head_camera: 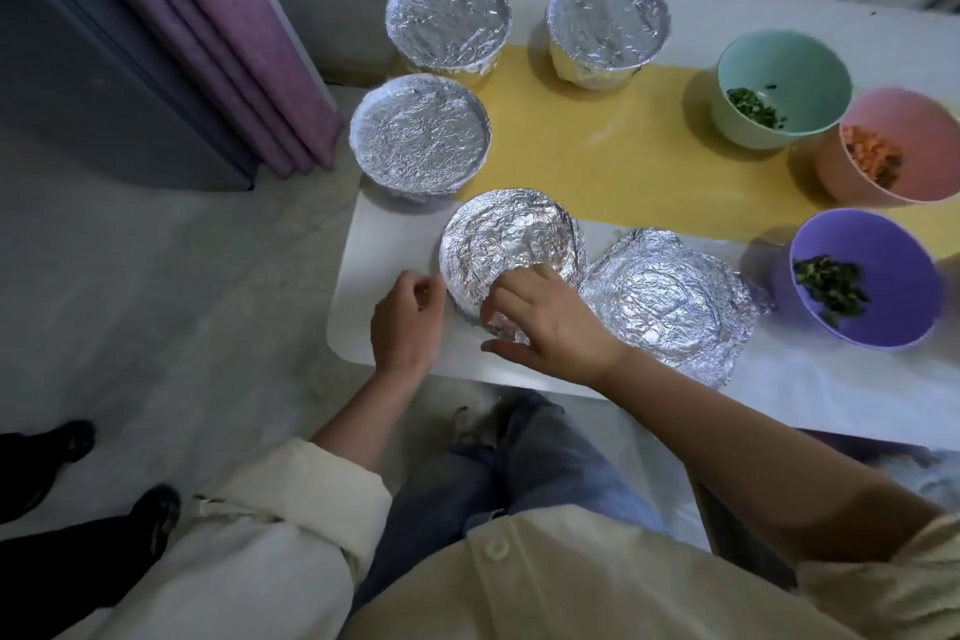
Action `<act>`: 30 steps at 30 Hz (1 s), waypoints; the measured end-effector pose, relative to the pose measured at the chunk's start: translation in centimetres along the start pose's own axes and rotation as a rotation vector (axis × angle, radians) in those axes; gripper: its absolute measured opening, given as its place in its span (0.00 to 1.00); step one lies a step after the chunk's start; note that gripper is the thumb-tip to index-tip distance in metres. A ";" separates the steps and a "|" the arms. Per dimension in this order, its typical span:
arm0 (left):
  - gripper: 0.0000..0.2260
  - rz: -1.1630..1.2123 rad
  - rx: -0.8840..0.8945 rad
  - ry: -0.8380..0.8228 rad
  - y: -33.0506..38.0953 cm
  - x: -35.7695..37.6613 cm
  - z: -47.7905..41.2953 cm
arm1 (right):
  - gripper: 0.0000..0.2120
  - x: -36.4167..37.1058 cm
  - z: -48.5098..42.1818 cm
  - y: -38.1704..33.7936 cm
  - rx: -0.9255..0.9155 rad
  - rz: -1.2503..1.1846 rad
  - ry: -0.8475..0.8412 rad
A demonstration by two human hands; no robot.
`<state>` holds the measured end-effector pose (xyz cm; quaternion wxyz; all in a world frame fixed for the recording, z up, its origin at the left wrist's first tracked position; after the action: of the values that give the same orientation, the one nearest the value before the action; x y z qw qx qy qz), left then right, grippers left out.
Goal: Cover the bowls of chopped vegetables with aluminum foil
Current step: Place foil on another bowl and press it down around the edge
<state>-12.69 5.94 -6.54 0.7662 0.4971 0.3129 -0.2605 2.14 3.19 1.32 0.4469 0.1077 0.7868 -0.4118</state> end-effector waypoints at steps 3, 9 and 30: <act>0.16 -0.038 0.049 -0.053 0.7 0.3 0.8 | 0.16 1.3 0.7 1.0 0.079 0.060 -0.035; 0.19 0.035 0.021 -0.190 0.8 1.4 2.1 | 0.11 1.1 1.0 1.8 0.195 0.041 0.005; 0.17 -0.079 -0.215 -0.174 1.4 2.1 2.7 | 0.09 1.0 -0.1 1.1 0.159 -0.002 0.055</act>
<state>-9.71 3.80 -6.41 0.8284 0.3752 0.2907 -0.2974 2.04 3.76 -0.02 0.4149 0.1536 0.7636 -0.4703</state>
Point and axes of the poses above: each hand's wrist, its own z-axis away from the middle knuckle, its own x-axis out of the palm, y = z × x, the point moved 10 cm from there along -z, towards the middle knuckle, and after that the axes turned 10 degrees about -z, right-handed, at the moved point
